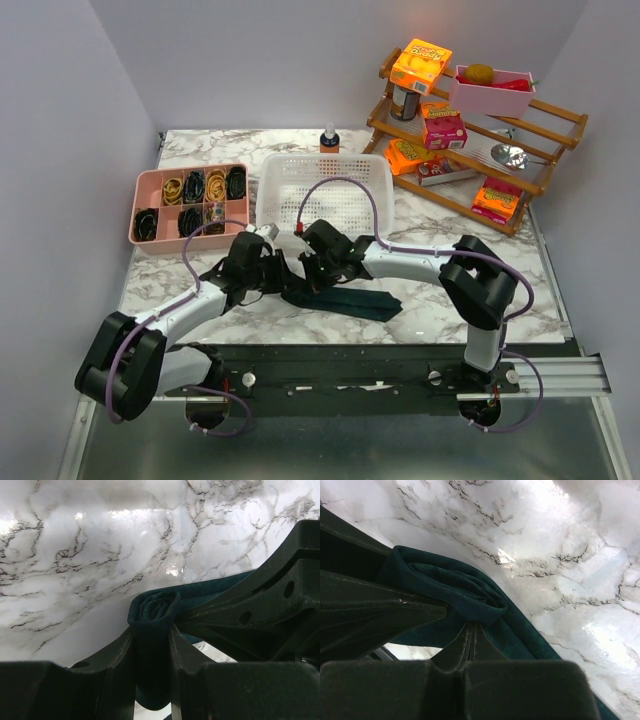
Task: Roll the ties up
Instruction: Roll the tie at the center of the board.
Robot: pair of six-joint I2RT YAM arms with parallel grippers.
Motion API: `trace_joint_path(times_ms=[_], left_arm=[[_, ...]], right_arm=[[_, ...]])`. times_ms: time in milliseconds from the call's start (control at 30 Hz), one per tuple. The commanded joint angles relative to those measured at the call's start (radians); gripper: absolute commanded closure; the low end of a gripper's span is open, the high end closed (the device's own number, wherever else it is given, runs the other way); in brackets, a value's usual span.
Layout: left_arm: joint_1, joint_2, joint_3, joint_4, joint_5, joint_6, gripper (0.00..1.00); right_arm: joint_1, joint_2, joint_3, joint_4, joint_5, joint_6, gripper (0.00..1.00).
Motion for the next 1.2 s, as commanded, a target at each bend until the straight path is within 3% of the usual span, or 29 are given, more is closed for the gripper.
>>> trace_joint_path(times_ms=[0, 267, 667, 1000, 1167], left_arm=[[-0.018, -0.017, 0.054, -0.12, -0.091, 0.045, 0.84], [-0.038, -0.034, 0.098, -0.188, -0.137, 0.07, 0.85], [-0.19, 0.014, 0.189, -0.277, -0.286, 0.084, 0.85], [-0.225, 0.0, 0.198, -0.194, -0.281, 0.038, 0.84], [-0.23, -0.003, 0.221, -0.26, -0.292, 0.059, 0.85]], right_arm=[[0.003, 0.036, -0.033, -0.042, -0.002, 0.003, 0.99], [0.005, 0.062, -0.042, -0.037, -0.011, 0.011, 0.99], [0.005, 0.09, -0.014, -0.034, -0.027, 0.017, 0.99], [0.005, 0.076, -0.018, -0.036, -0.034, 0.02, 0.99], [0.005, 0.05, -0.03, -0.051, -0.005, 0.015, 0.99]])
